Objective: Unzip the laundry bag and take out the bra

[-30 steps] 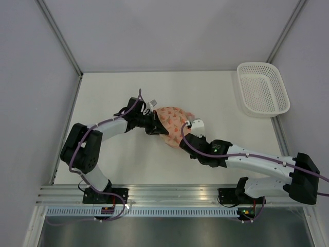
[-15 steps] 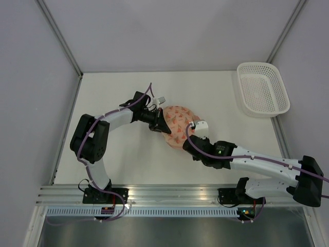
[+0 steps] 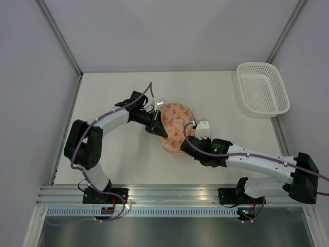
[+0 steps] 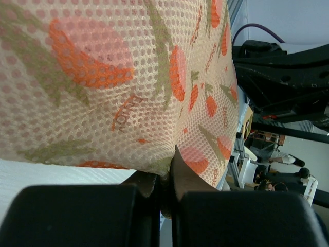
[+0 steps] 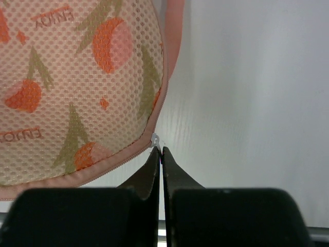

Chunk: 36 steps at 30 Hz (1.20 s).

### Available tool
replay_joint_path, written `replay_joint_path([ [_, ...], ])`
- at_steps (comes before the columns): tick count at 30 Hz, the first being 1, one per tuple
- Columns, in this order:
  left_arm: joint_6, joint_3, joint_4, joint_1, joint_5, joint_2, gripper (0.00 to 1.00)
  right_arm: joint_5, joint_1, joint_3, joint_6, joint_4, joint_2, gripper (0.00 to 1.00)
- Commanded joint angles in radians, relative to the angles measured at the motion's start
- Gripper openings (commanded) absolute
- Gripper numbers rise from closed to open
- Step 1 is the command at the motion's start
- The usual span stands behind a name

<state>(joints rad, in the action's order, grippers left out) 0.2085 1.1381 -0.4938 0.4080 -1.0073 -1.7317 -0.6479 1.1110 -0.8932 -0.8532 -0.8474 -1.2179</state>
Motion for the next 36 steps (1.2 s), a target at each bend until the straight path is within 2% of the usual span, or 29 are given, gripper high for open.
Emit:
replay_joint_path([
  [1,-0.165,0.028,-0.101,-0.029,-0.047,0.028,0.02,-0.119,-0.011,-0.021,0.006,-0.208,-0.015,0.0],
  [7,-0.156,0.121,-0.121,-0.02,-0.048,-0.075,0.02,-0.081,-0.01,-0.018,0.042,-0.17,0.017,0.01],
  [10,-0.136,0.185,-0.132,-0.02,-0.021,-0.135,0.32,-0.062,-0.01,-0.016,0.048,-0.159,0.032,0.0],
  [11,-0.114,0.201,-0.132,-0.017,-0.007,-0.147,0.52,-0.055,-0.01,-0.015,0.051,-0.154,0.04,0.0],
  [12,-0.101,0.215,-0.132,-0.014,0.009,-0.157,0.58,-0.05,-0.01,-0.015,0.051,-0.147,0.043,0.01],
  [13,-0.077,0.233,-0.132,-0.012,0.041,-0.169,0.84,-0.047,-0.01,-0.013,0.055,-0.142,0.046,0.0],
  [14,-0.066,0.239,-0.131,-0.011,0.059,-0.17,0.85,-0.038,-0.008,-0.013,0.055,-0.134,0.047,0.0],
  [15,-0.054,0.241,-0.127,-0.006,0.082,-0.169,0.99,-0.033,-0.008,-0.013,0.063,-0.122,0.046,0.01],
  [18,0.026,0.213,-0.106,-0.005,0.249,-0.134,1.0,-0.015,-0.01,-0.013,0.075,-0.093,0.034,0.0],
  [19,0.082,0.177,-0.103,-0.005,0.359,-0.118,0.99,-0.013,-0.01,-0.013,0.08,-0.084,0.021,0.0],
  [21,0.138,0.111,-0.066,0.0,0.432,-0.036,1.0,-0.001,-0.008,-0.015,0.088,-0.067,0.006,0.0],
  [22,0.207,0.019,-0.046,0.003,0.493,0.01,1.0,0.005,-0.01,-0.013,0.091,-0.059,-0.011,0.0],
  [24,0.265,-0.087,0.038,0.02,0.522,0.162,1.0,0.039,-0.008,-0.013,0.103,-0.027,-0.028,0.0],
  [25,0.343,-0.188,0.064,0.028,0.559,0.217,1.0,0.059,-0.008,-0.007,0.109,-0.01,-0.044,0.0],
  [30,0.569,-0.42,0.165,0.043,0.578,0.573,1.0,0.249,0.001,0.033,0.143,0.217,-0.089,0.0],
  [31,0.641,-0.473,0.178,0.048,0.573,0.616,1.0,0.311,0.003,0.04,0.143,0.253,-0.113,0.0],
  [36,0.804,-0.593,0.205,0.066,0.524,0.757,1.0,0.45,0.061,0.013,0.146,0.465,-0.21,0.0],
])
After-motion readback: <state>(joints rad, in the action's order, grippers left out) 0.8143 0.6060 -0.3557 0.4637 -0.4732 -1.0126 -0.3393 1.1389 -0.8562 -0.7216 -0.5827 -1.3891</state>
